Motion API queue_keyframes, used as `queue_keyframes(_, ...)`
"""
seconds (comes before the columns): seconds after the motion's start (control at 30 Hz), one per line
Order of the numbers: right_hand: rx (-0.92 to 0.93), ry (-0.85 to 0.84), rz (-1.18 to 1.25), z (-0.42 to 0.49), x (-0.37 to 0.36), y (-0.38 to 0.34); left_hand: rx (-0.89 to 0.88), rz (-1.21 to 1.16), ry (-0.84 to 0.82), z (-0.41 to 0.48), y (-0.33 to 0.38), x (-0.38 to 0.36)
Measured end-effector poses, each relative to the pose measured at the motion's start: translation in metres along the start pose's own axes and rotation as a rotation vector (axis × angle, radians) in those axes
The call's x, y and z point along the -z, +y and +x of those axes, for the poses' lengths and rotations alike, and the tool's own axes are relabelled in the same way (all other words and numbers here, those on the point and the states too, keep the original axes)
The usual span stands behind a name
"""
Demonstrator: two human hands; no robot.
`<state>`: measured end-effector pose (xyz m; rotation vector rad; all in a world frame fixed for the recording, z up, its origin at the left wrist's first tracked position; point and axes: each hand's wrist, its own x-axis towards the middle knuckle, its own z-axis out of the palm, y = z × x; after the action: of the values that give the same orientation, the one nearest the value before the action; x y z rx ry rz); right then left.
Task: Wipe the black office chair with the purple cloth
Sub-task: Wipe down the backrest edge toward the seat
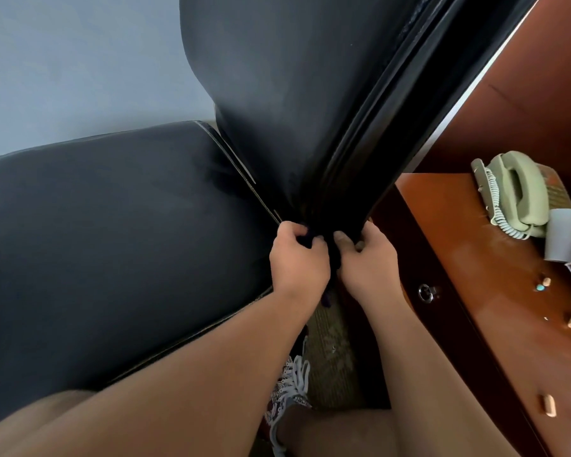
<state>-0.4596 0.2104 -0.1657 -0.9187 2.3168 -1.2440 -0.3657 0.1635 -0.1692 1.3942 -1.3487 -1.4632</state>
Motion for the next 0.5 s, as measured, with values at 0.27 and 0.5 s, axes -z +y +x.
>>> queue_keyframes(0.27, -0.017, -0.012, 0.007, 0.003, -0.002, 0.005, -0.163, 0.438, -0.22, 0.027, -0.003, 0.003)
queue_keyframes(0.5, -0.015, -0.02, -0.002, 0.0, 0.0, 0.007, -0.096, 0.671, -0.38, 0.0, -0.041, -0.024)
